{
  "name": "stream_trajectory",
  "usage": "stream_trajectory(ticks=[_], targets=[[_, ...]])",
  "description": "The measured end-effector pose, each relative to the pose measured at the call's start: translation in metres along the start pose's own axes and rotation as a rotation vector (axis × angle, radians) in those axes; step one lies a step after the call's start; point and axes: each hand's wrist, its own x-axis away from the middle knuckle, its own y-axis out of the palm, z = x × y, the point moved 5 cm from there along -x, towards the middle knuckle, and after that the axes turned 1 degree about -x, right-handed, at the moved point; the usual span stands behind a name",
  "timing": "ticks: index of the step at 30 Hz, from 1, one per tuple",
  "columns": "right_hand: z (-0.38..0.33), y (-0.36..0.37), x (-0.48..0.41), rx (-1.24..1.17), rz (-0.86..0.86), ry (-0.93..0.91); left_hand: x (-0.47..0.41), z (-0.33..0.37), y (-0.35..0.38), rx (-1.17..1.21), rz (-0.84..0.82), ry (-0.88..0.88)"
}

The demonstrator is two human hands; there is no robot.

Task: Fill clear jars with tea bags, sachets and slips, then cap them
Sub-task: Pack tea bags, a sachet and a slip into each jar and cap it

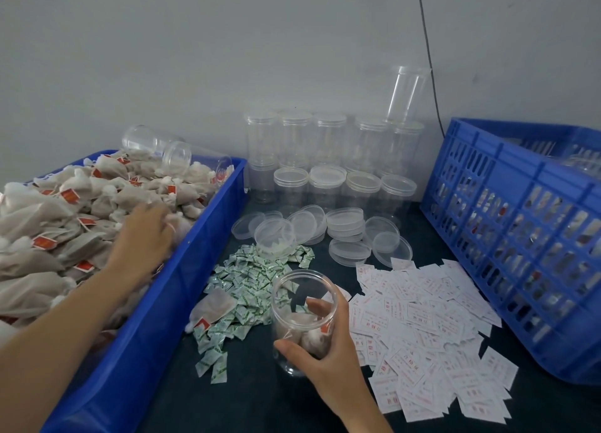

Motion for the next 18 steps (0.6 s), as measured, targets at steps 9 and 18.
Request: stream_trajectory(ticks=[9, 18], targets=[[0.005, 0.000, 0.000, -0.010, 0.001, 0.008, 0.055, 0.098, -0.023, 0.604, -0.114, 0.228], [-0.001, 0.002, -0.003, -0.017, -0.012, -0.041, 0.075, 0.110, 0.017, 0.518, -0.433, 0.282]])
